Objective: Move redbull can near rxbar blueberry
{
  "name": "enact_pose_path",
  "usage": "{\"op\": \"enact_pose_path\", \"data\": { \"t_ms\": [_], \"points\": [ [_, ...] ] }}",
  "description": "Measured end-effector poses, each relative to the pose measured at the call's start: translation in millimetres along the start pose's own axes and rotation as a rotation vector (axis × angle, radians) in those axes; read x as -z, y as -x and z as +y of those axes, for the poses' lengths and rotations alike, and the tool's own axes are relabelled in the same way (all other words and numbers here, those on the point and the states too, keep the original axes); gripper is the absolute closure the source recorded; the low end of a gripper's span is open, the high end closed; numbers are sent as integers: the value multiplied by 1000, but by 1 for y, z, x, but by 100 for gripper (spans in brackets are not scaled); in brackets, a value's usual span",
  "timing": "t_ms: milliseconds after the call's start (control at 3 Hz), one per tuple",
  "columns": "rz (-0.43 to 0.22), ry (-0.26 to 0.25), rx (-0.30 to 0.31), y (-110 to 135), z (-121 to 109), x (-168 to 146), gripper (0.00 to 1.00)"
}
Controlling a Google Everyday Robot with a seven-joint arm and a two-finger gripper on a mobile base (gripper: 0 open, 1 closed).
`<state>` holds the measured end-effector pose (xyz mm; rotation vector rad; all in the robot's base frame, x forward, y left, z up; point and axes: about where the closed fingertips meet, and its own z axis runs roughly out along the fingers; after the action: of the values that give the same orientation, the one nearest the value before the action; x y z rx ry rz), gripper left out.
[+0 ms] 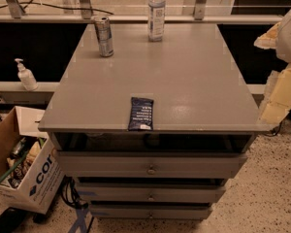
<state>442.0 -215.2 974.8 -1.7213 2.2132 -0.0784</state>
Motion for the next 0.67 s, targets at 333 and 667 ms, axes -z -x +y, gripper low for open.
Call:
{"op": "enact_pose_path", "data": {
  "t_ms": [333,667],
  "points": [
    [-66,16,-16,17,-8,-20,0],
    [-139,22,-57,40,-19,-48,0]
  ]
}}
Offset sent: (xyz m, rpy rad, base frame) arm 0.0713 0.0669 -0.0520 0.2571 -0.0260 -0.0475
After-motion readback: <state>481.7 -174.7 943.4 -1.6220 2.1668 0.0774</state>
